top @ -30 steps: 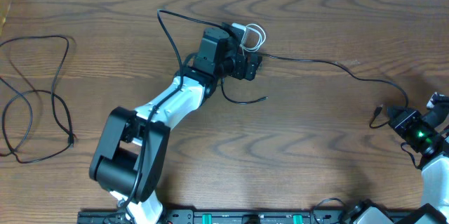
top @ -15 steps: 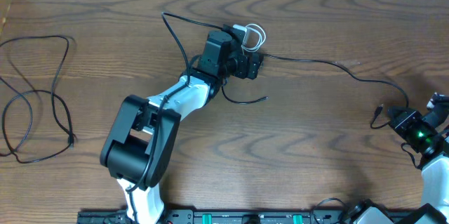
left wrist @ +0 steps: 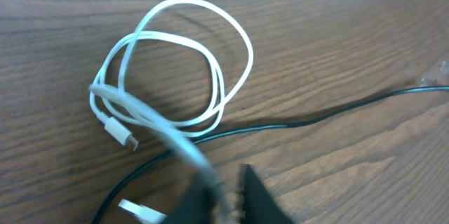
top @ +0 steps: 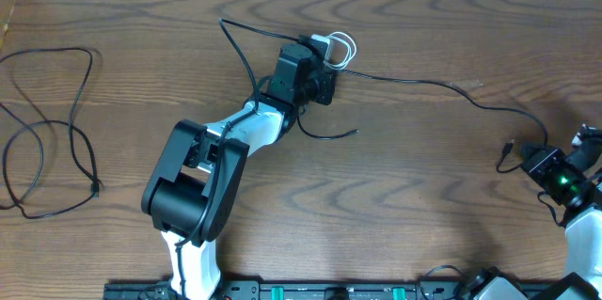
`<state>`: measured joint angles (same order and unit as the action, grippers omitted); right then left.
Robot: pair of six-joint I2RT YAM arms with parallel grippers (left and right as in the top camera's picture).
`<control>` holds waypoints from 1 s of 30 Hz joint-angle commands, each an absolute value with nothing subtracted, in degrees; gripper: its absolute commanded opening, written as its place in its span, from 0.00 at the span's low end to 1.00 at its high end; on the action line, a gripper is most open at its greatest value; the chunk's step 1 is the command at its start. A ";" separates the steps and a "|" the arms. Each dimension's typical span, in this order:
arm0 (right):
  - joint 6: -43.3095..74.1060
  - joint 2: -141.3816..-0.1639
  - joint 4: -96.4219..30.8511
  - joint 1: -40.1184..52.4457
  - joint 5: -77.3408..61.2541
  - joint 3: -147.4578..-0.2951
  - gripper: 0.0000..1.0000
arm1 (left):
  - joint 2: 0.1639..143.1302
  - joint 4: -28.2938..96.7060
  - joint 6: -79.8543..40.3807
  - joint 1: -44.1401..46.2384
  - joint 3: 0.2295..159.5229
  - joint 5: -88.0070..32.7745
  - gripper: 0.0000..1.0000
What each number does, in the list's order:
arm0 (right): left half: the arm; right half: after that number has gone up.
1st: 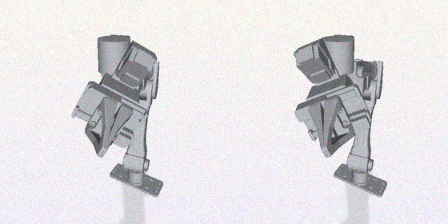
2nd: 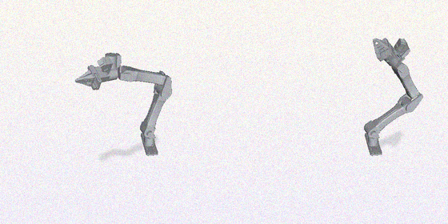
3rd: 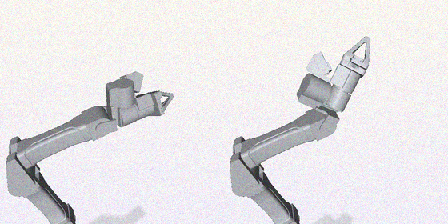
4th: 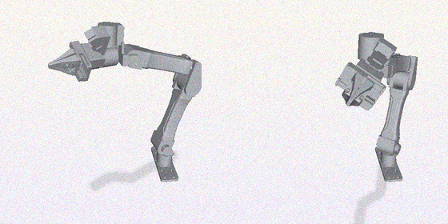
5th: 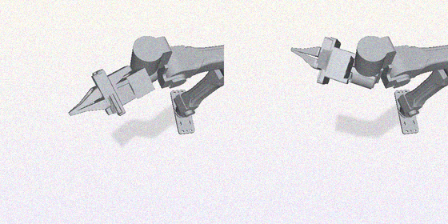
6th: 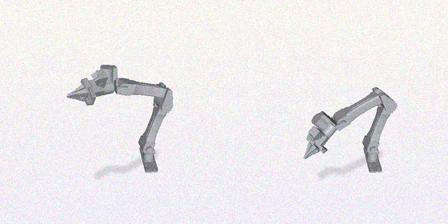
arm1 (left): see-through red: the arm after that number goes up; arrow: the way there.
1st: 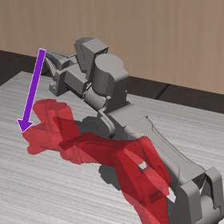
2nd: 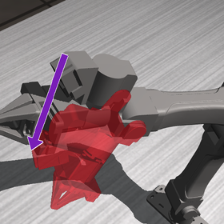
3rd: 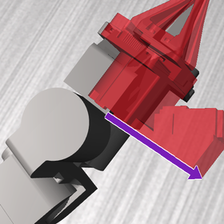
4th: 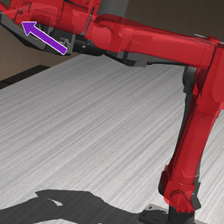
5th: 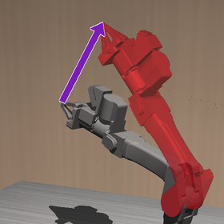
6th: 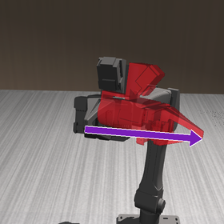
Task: Untangle cables
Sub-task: 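Grasp the white cable loop with the left gripper, then carry the white cable up-left to the left table edge with the left gripper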
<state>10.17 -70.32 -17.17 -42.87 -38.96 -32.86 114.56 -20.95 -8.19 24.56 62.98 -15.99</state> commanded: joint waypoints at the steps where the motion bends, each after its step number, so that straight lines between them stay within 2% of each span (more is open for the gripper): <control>1: 9.32 -69.65 -17.87 -42.28 -38.96 -33.08 0.01 | 115.09 -22.37 -11.75 24.73 62.65 -15.42 0.08; 22: 9.10 -69.65 -18.52 -42.28 -38.96 -33.08 0.01 | 107.02 -27.29 -13.02 24.47 62.65 -15.77 0.08; 30: 9.13 -69.65 -18.92 -42.28 -38.96 -33.08 0.01 | 99.26 -31.00 -13.02 19.99 62.65 -15.75 0.08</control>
<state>10.00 -70.32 -18.72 -42.87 -38.94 -32.86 102.59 -30.50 -12.29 22.52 62.92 -16.16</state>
